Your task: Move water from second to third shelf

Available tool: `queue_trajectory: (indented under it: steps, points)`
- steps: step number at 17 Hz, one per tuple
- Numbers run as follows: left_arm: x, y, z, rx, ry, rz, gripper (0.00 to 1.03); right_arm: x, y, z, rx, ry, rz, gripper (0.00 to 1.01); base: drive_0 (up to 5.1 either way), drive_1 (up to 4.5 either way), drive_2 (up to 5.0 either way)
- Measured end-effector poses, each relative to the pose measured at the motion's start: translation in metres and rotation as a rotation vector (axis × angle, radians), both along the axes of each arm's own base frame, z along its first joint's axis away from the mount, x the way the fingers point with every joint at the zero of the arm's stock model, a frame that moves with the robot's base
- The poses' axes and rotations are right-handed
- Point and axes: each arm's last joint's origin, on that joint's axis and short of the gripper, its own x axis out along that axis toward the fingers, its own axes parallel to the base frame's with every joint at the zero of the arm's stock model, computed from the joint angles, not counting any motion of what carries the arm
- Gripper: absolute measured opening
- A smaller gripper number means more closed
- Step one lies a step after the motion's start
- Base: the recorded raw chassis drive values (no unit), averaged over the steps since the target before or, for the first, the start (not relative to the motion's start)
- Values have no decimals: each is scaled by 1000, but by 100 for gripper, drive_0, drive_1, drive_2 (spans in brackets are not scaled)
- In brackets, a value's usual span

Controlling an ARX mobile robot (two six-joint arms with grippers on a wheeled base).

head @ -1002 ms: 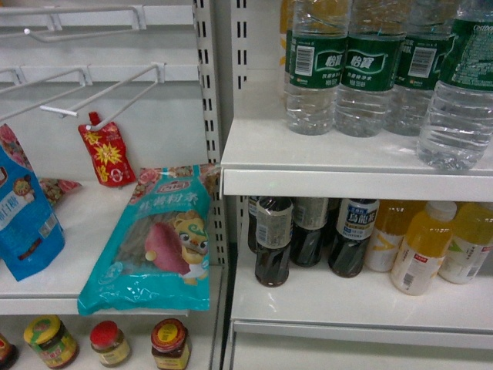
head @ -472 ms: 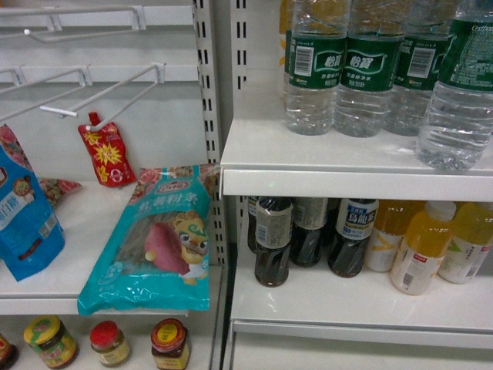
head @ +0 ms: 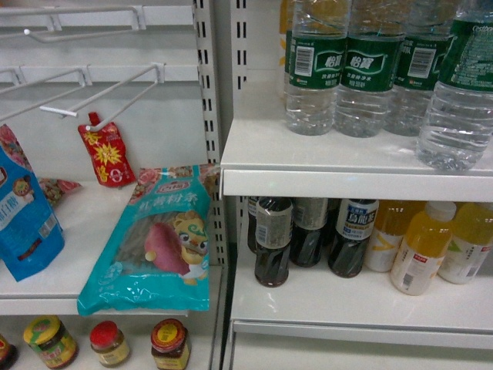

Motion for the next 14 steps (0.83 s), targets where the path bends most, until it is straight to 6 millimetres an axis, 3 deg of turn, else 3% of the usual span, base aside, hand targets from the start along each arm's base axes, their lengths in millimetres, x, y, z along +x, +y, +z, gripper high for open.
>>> queue_trajectory:
  steps: [14]
  points:
    - [0, 0, 0, 0, 0, 0, 98, -6, 0, -13, 0, -44, -1, 2, 0, 0, 0]
